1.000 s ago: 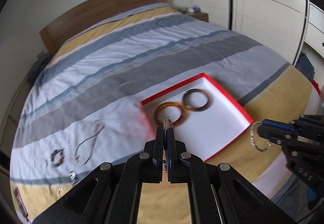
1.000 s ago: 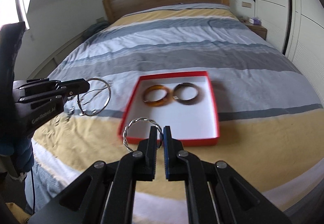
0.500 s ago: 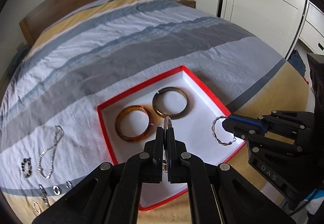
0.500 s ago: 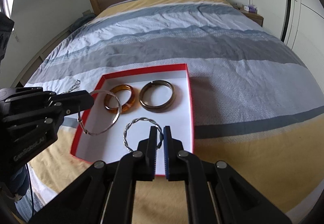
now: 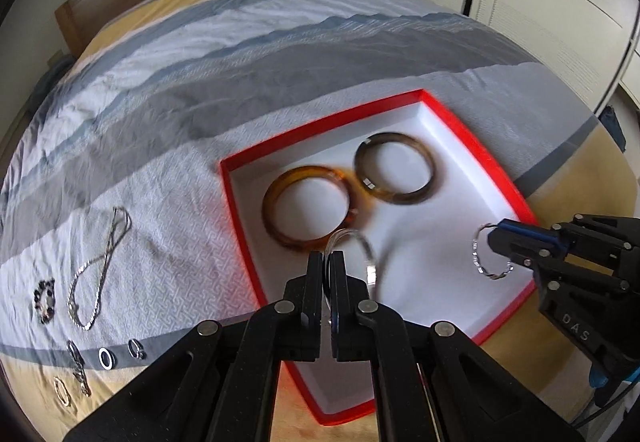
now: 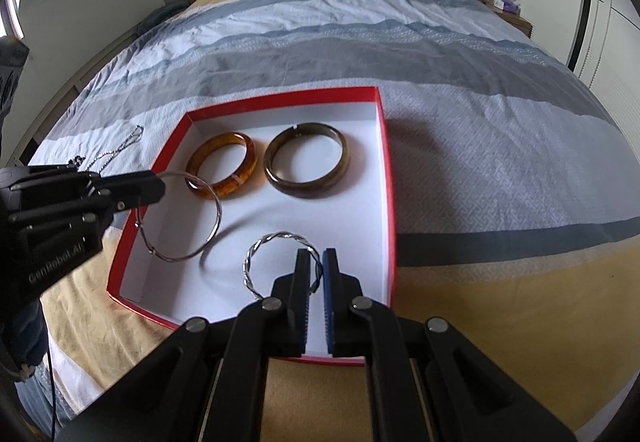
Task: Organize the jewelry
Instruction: 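Carry both pieces into the red box and open both tools, then withdraw both tools from the box back over the bed cover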
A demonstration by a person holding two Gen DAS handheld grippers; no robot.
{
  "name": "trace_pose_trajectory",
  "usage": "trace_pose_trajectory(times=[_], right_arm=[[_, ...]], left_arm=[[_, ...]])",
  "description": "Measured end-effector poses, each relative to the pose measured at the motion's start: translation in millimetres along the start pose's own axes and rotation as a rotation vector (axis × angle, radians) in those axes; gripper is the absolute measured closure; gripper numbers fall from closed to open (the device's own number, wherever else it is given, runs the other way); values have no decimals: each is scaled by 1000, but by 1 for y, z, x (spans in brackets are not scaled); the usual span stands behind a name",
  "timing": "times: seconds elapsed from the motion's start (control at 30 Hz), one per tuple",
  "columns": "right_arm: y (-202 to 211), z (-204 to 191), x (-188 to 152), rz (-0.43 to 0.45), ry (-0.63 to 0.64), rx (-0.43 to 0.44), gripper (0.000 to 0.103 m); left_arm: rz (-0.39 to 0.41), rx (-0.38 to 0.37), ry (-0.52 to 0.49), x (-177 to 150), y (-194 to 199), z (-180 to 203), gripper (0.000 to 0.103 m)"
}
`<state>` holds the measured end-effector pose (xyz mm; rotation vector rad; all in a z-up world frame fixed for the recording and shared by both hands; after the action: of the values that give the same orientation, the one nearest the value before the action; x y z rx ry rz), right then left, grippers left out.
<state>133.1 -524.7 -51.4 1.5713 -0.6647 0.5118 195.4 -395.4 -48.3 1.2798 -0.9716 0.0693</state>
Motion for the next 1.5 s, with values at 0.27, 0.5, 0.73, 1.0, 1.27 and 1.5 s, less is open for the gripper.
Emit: trace_pose_trajectory(times=[0.27, 0.5, 0.73, 1.0, 1.27, 1.5], right_arm=[[-17, -3, -4, -52, 33, -18, 98], [-29, -7, -7, -104, 91, -44, 97], [-36, -11, -6, -139, 129, -53, 98], [-29, -9, -4, -131, 90, -53, 96], [15, -15, 4, -51, 38, -61, 95], [56, -28, 4, 3, 9, -63, 85]], left_arm=[[-88, -6, 12, -26, -25, 2, 99], [-116, -1, -2, -32, -36, 9, 99], [-128, 14, 12, -29, -41, 10, 98], [-136, -19, 46, -23, -41, -1, 91], [-25, -37, 67, -17, 4, -5, 82], [144, -19, 34, -16, 69, -8, 82]])
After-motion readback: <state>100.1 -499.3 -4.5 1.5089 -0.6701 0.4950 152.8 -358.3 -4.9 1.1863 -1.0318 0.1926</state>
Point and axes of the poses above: each gripper's, at about its wrist camera, not at the fingertips, and y roughly against the way its jaws point, z to its right, x to its top, the point moved 1 cm from there along -y, roughly the way its jaws point, and after that the axes turned 10 degrees about z, right-handed, at the moved point
